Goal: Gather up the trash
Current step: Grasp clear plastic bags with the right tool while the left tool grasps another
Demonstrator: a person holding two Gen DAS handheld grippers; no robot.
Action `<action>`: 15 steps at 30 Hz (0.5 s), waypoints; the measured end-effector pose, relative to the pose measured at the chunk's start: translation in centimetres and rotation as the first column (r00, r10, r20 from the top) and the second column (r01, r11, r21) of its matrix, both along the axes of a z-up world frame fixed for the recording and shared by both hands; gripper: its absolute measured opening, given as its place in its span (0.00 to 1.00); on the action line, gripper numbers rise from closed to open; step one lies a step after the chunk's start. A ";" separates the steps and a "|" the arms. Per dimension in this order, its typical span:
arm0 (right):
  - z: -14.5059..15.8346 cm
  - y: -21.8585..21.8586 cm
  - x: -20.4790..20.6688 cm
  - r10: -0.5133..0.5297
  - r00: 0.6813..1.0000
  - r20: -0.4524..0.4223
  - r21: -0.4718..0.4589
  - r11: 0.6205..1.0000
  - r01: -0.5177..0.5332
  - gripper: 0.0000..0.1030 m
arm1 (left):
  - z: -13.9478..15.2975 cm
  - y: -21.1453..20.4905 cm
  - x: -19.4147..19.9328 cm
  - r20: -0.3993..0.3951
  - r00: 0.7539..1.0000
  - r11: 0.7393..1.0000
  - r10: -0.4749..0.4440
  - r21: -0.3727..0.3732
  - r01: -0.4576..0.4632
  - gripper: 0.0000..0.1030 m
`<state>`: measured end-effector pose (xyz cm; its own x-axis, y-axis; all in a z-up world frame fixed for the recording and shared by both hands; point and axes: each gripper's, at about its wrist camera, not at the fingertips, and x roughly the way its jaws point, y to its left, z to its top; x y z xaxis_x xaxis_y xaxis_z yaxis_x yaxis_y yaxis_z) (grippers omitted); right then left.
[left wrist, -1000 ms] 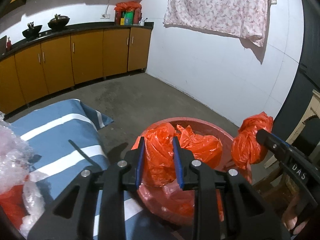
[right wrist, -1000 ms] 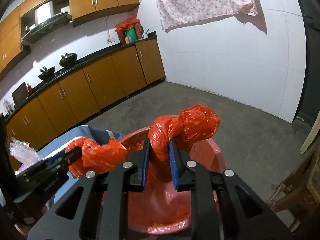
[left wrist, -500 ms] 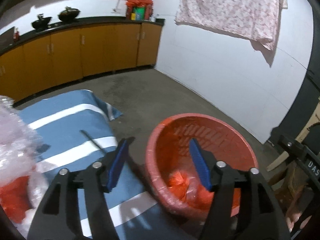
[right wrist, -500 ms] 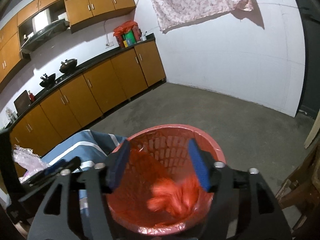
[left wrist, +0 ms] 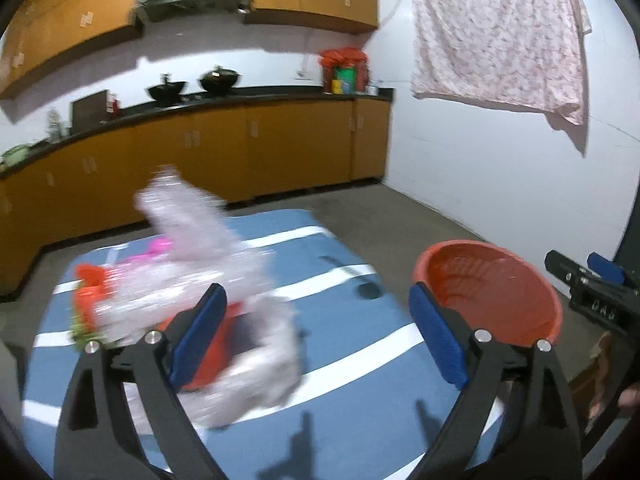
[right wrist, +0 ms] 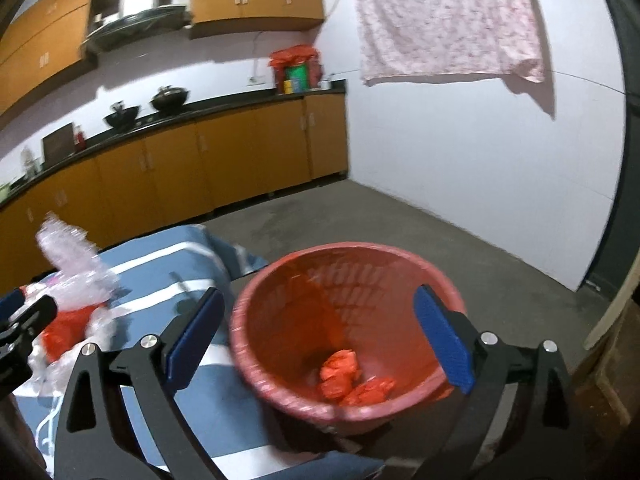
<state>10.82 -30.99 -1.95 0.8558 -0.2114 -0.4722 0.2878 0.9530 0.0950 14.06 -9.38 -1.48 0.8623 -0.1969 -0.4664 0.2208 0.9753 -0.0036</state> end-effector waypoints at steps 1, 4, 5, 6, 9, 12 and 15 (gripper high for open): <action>-0.1 0.6 0.0 0.016 1.000 -0.003 0.005 1.000 -0.016 0.92 | 0.0 0.9 -0.4 0.003 1.000 1.000 0.019 0.005 -0.019 0.88; -0.3 3.6 0.7 0.081 0.997 -0.014 0.006 0.997 -0.081 0.90 | -0.3 4.5 -1.6 0.009 0.994 0.994 0.107 0.019 -0.107 0.88; -0.5 4.6 0.8 0.106 0.994 -0.021 0.003 0.994 -0.106 0.88 | -0.5 5.5 -1.8 0.008 0.992 0.992 0.126 0.021 -0.126 0.88; -0.6 5.4 1.0 0.121 0.992 -0.026 -0.001 0.993 -0.121 0.87 | -0.7 6.6 -1.9 0.006 0.988 0.988 0.154 0.027 -0.154 0.88; -1.3 8.9 2.0 0.192 0.980 -0.054 -0.012 0.981 -0.193 0.83 | -1.6 10.1 -2.1 -0.017 0.969 0.969 0.245 0.049 -0.244 0.88; -2.2 12.2 3.4 0.262 0.961 -0.085 0.013 0.965 -0.262 0.79 | -2.3 13.5 -2.4 -0.040 0.947 0.948 0.319 0.034 -0.318 0.88; -2.8 14.5 4.6 0.301 0.947 -0.109 0.047 0.954 -0.297 0.76 | -3.0 16.2 -2.6 -0.053 0.933 0.934 0.357 0.028 -0.356 0.88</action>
<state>15.46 -16.46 -4.79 0.8180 0.0612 -0.5720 0.0006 0.9942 0.1073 11.49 6.86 -4.50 0.8467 0.1272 -0.5166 -0.1411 0.9899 0.0125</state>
